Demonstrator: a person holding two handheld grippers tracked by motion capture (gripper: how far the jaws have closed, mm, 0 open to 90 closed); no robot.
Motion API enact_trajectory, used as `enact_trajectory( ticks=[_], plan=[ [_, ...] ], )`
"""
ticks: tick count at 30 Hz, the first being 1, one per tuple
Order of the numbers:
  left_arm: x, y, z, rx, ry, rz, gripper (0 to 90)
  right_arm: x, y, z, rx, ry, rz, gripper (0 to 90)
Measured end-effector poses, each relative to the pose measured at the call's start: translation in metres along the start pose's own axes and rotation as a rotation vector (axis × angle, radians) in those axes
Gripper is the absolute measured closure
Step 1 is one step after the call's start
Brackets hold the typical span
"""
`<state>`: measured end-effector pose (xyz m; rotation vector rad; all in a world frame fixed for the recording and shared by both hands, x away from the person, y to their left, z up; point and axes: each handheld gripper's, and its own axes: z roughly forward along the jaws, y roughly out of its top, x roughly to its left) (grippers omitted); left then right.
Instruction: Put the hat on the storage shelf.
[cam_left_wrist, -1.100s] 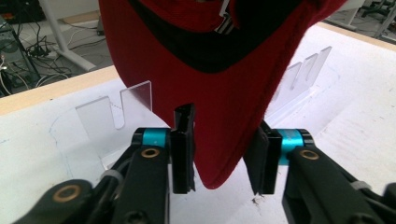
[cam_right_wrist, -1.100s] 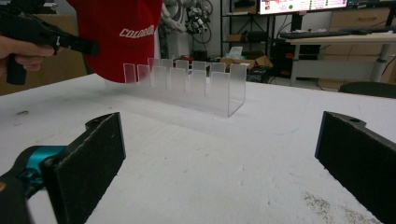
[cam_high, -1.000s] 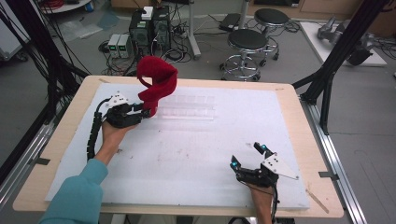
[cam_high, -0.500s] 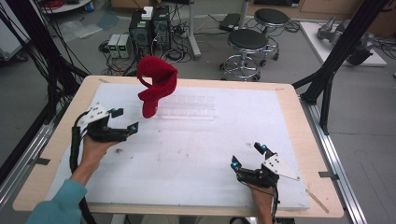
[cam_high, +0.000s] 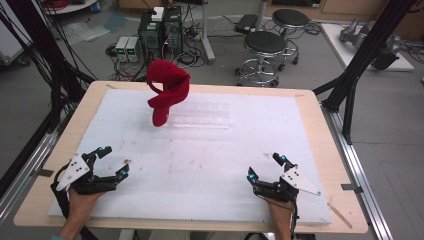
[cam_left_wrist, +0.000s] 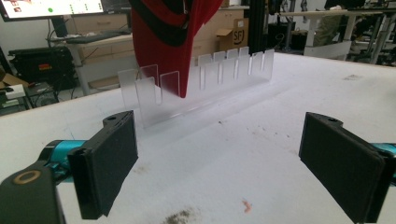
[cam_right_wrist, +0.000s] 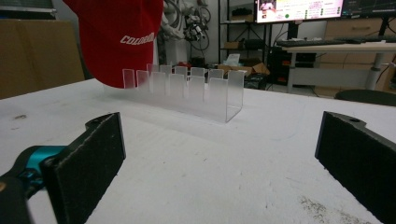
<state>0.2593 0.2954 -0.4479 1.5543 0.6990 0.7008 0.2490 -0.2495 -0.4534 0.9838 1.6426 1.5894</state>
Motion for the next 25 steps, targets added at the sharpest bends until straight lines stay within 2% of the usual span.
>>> enact_trajectory(
  ticks=[8,12,25],
  plan=[
    [-0.0024,-0.0048,-0.0035,-0.042,0.021,-0.003,12.3,0.0004,0.0000,-0.0003,-0.004,-0.003,0.000,0.4],
    [-0.0017,-0.0052,-0.0033,-0.046,0.028,-0.018,12.3,0.0005,-0.0002,-0.0004,-0.005,-0.001,-0.005,0.4],
    [-0.0025,-0.0058,-0.0045,-0.056,0.051,-0.019,12.4,0.0013,-0.0004,-0.0009,-0.005,0.000,-0.001,0.4]
  ],
)
